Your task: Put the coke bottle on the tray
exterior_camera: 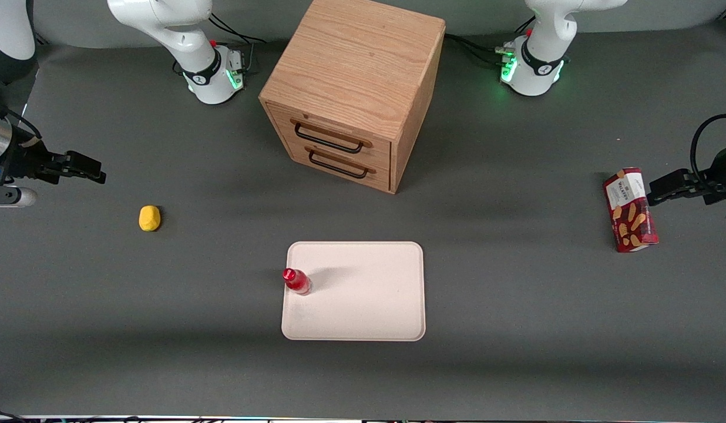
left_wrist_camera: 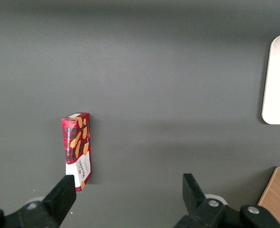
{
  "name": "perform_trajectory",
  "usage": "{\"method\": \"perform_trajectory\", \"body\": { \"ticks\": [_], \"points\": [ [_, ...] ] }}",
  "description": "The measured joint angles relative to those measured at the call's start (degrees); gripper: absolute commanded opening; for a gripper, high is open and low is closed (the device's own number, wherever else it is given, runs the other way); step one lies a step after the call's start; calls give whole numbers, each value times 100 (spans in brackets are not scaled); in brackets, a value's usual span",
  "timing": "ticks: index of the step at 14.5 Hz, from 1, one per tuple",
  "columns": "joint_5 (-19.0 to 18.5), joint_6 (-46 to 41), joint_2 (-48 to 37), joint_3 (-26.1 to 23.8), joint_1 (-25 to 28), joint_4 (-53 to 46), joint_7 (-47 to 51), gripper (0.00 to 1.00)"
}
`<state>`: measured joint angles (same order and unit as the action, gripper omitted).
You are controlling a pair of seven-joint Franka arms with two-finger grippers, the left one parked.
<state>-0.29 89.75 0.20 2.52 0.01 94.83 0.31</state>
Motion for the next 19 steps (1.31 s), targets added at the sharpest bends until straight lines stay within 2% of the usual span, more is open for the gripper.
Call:
{"method": "perform_trajectory", "body": {
  "ticks": [4,19],
  "points": [
    [5,4,-165,-137,-297,49,-103,100],
    [16,55,-187,-216,-176,13,-110,100]
  ]
}}
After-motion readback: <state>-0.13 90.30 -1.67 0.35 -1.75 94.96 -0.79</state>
